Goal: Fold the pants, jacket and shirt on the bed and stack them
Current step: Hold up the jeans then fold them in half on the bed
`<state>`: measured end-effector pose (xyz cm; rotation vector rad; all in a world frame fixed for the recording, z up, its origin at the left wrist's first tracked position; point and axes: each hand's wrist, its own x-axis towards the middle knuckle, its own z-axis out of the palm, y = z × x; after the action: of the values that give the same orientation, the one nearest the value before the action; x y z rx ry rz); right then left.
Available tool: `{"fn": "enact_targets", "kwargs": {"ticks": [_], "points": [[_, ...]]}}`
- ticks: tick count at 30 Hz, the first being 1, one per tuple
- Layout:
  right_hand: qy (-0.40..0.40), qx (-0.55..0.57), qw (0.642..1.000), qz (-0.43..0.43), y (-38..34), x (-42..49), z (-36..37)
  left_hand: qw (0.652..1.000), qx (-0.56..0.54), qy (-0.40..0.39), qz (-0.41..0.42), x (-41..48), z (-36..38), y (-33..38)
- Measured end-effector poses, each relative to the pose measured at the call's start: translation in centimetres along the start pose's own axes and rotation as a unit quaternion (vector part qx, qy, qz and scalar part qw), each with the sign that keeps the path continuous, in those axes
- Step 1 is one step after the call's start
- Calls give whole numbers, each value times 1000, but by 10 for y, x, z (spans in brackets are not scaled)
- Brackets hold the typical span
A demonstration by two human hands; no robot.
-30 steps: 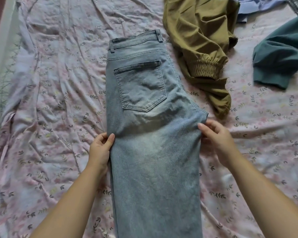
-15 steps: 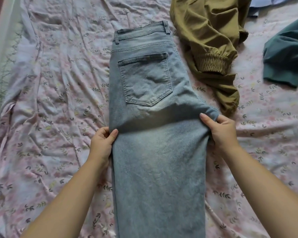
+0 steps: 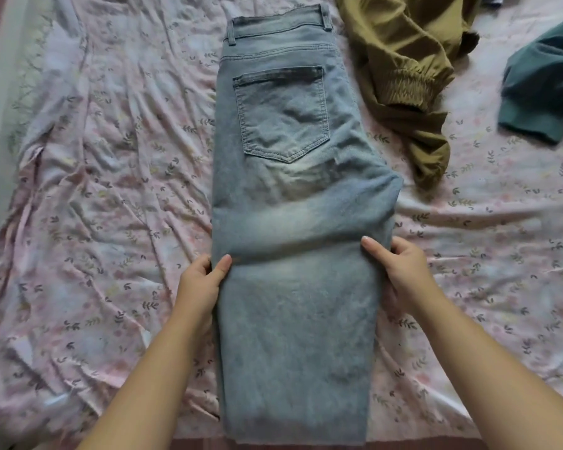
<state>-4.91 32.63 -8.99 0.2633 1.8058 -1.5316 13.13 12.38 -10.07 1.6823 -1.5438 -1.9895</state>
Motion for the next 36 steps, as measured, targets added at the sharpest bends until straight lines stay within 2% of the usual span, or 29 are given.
{"fn": "enact_targets", "kwargs": {"ticks": [3,6,11,17,19,21,25,27,31,36], "points": [[0,-16,1000,5,5,-1,-1,997,-68,3,-35,0,5,2],[-42,4,998,55,14,-14,-5,994,-103,3,-31,-13,3,-2],[-84,20,992,95,42,-59,-6,999,-21,-28,-31,-58,-9,-35],[-93,-101,983,124,66,-96,-8,998,58,-9,-10,-92,-15,-78],[-105,-109,979,140,71,-105,-12,998,45,-13,-31,-99,-20,-83],[-135,-107,973,153,75,-116,-17,997,18,-33,-68,-107,-27,-88],[-184,-124,961,167,99,-148,-28,986,117,-101,-62,-137,-43,-99],[-186,-135,959,163,111,-165,-30,983,144,-108,-26,-149,-49,-106],[-129,-141,978,88,115,-190,-29,974,205,-95,20,-169,-59,-116],[-128,-32,987,86,102,-219,-27,992,90,-91,3,-196,-70,-108]]}}
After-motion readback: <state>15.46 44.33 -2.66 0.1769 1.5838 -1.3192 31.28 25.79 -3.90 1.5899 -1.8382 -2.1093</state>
